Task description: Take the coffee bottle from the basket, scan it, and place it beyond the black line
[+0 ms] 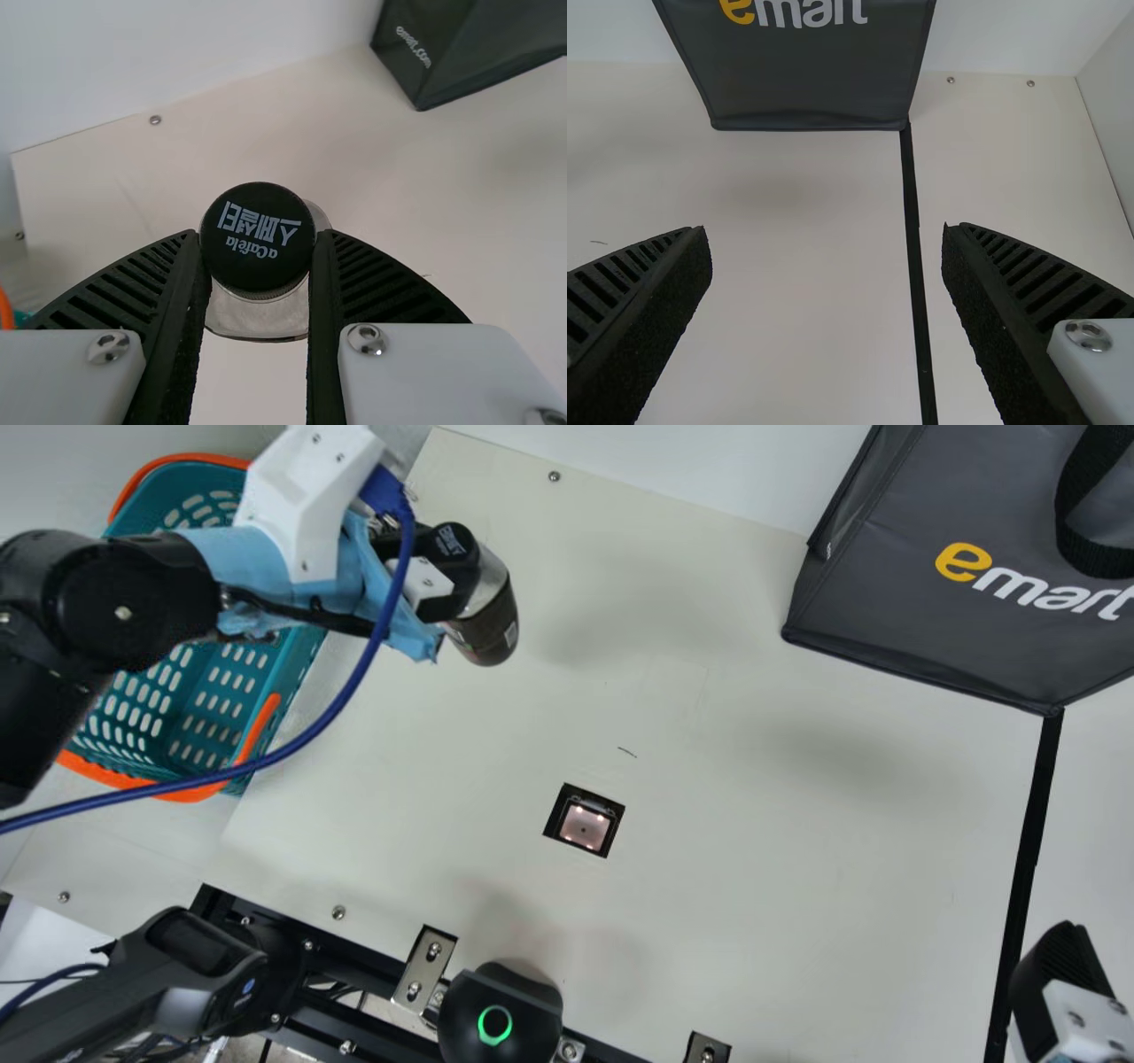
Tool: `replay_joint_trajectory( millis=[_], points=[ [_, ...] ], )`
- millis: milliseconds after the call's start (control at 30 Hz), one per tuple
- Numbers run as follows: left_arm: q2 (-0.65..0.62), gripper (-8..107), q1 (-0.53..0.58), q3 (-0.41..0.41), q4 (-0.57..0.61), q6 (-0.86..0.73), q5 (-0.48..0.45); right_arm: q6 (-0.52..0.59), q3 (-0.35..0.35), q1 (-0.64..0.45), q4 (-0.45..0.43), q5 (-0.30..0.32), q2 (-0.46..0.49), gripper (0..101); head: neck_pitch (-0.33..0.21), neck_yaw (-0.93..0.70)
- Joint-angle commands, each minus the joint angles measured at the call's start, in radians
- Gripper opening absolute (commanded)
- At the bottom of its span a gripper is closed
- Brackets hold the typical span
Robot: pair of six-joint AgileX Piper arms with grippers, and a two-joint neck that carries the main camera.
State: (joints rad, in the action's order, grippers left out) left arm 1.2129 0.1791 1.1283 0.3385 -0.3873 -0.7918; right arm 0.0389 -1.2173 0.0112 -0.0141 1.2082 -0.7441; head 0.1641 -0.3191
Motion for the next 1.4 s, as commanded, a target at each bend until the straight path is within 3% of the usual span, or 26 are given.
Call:
replay_joint_trajectory(
  millis=[0,533,1367],
  points=[
    [0.000,10,0.036,-0.004,-0.010,0.018,0.005,0.000,0.000,0.000,0.000,0.000,0.000,91,-0.026,-0.002],
    [0.003,10,0.187,-0.057,-0.065,0.118,0.056,0.000,0.000,0.000,0.000,0.000,0.000,91,-0.026,-0.002],
    [0.012,10,0.246,-0.208,-0.067,0.124,0.180,0.000,0.000,0.000,0.000,0.000,0.000,91,-0.026,-0.002]
  ],
)
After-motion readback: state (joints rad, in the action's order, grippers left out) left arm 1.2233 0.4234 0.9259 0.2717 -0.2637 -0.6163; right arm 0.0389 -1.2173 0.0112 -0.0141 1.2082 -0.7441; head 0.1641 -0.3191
